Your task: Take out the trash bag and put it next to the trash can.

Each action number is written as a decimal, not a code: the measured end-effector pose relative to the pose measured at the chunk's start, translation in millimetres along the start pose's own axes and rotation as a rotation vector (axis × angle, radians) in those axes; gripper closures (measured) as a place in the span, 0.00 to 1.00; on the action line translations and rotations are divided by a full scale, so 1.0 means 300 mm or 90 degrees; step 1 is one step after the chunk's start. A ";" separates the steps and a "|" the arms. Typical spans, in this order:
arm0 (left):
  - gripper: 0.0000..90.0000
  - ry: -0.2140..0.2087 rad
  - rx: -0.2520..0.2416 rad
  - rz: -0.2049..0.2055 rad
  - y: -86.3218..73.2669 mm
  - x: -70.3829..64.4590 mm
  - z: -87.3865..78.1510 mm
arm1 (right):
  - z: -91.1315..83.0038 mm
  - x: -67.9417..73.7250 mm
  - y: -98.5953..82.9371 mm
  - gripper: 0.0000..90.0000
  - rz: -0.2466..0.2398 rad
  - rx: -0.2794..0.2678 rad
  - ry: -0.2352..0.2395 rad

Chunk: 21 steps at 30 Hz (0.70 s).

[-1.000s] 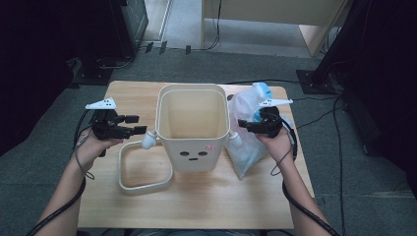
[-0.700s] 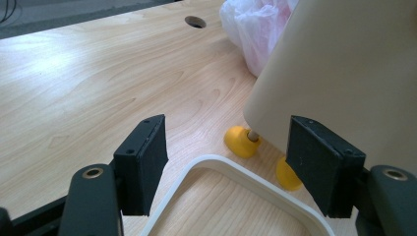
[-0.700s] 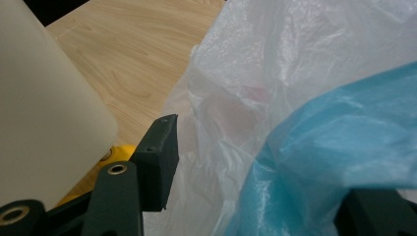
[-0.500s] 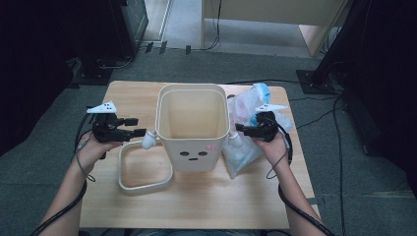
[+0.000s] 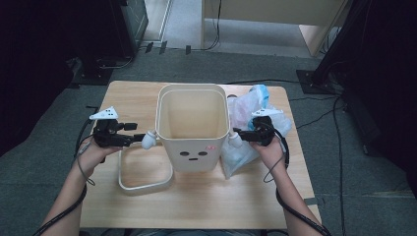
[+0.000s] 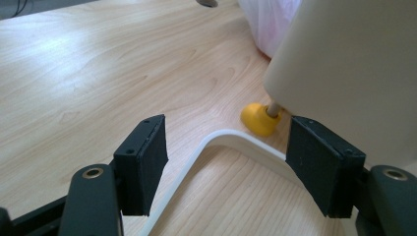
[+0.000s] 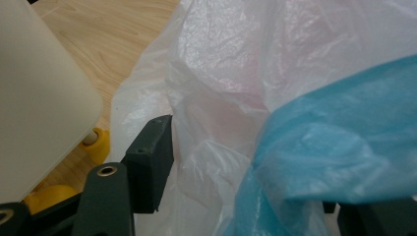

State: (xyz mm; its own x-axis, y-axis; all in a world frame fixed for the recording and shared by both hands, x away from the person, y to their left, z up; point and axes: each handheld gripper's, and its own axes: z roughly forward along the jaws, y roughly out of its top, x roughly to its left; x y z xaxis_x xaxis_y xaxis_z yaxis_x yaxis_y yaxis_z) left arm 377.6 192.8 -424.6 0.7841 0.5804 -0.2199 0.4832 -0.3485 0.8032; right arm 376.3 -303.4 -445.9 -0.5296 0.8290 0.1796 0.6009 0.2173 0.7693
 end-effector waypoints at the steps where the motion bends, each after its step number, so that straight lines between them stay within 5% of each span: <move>1: 0.35 0.000 -0.001 0.003 -0.003 0.000 0.002 | 0.002 -0.002 -0.004 0.42 0.004 -0.001 -0.001; 21: 0.35 0.012 -0.012 0.009 -0.046 0.010 0.002 | 0.045 -0.004 -0.058 0.36 -0.001 0.012 -0.031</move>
State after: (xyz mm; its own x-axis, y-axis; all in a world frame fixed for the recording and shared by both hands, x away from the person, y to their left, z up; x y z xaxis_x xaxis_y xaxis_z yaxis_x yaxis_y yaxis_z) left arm 373.6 199.0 -436.7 0.7836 0.5890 -0.1976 0.4643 -0.3439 0.8162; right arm 374.6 -301.2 -467.7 -0.5016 0.8524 0.1475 0.6108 0.2283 0.7581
